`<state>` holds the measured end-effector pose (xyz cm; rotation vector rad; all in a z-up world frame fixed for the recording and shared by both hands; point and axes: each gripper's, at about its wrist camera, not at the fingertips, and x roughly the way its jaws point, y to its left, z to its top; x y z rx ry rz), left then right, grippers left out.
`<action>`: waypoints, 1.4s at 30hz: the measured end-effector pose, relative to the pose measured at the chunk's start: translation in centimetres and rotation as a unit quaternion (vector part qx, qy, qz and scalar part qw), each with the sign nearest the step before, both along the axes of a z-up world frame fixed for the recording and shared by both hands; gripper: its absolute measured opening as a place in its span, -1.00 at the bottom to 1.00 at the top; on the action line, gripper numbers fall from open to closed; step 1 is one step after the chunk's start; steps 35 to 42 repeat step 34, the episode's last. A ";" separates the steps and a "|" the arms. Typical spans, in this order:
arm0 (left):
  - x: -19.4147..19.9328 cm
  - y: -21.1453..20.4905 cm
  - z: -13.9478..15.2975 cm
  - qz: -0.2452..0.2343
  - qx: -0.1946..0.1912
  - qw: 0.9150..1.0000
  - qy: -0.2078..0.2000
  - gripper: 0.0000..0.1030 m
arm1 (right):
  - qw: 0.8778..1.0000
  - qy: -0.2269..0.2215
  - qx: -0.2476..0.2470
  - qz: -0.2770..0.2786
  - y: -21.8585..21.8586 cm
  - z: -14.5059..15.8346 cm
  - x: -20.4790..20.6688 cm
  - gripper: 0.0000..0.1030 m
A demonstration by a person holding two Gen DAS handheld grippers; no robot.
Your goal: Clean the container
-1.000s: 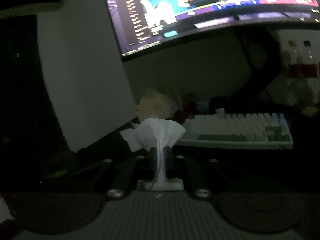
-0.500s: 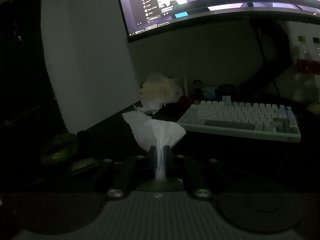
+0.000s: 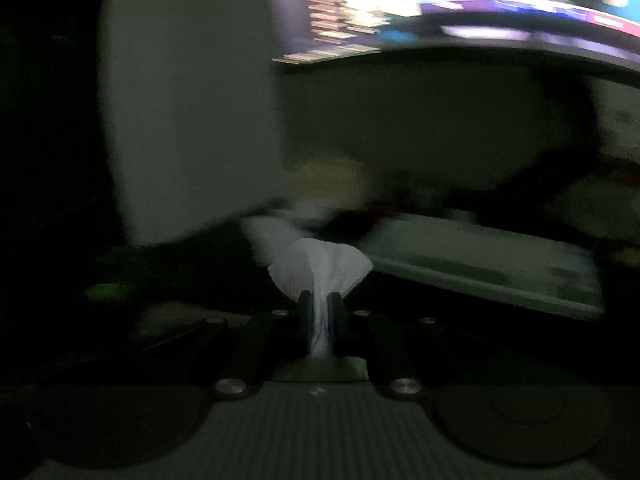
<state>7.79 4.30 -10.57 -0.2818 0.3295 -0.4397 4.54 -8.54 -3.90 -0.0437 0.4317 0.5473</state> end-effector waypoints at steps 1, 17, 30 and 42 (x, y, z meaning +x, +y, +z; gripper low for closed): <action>0.1 0.1 0.0 0.000 -0.005 1.000 0.001 -0.21 | 1.000 0.008 0.004 -0.009 -0.3 0.0 0.4 -0.80; 0.0 0.2 -0.1 0.008 -0.009 1.000 0.008 -0.27 | 0.999 0.019 0.033 -0.017 -0.3 -0.1 0.4 -0.79; 0.2 1.5 0.4 -0.017 -0.118 0.993 -0.006 -0.93 | 0.997 0.019 0.069 -0.022 -1.6 0.2 0.6 -0.80; 0.6 3.1 1.0 -0.025 -0.204 0.979 -0.003 -0.89 | 0.996 0.009 0.084 -0.005 -2.2 1.3 0.2 -0.80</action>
